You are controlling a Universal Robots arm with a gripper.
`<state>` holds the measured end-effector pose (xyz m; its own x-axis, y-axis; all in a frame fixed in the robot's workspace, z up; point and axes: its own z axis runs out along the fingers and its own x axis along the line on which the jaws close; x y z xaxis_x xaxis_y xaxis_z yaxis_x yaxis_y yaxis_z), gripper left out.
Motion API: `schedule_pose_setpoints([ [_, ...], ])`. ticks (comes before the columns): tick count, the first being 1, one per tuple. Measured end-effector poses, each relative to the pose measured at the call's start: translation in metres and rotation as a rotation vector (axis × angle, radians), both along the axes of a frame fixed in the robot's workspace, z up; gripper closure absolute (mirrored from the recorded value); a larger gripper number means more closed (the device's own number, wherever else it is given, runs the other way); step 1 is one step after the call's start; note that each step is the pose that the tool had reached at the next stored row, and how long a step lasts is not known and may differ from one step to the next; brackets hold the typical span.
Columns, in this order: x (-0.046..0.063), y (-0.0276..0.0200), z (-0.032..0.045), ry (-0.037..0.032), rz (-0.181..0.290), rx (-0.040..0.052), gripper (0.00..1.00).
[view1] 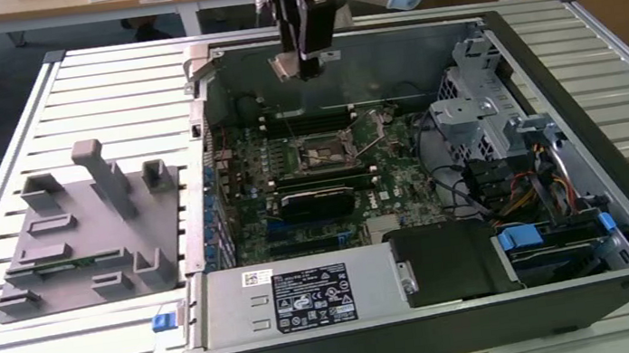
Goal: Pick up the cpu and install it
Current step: 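Place the cpu into insertion slot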
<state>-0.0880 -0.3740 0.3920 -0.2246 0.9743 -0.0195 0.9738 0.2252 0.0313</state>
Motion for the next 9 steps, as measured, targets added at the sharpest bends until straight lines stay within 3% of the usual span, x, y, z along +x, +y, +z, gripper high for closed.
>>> schedule_pose_setpoints([
  [5,0.005,0.0011,-0.0092,0.0016,-0.018,0.0018,0.47],
  [9,0.006,0.0011,-0.0163,0.0018,-0.063,0.0020,0.47],
])
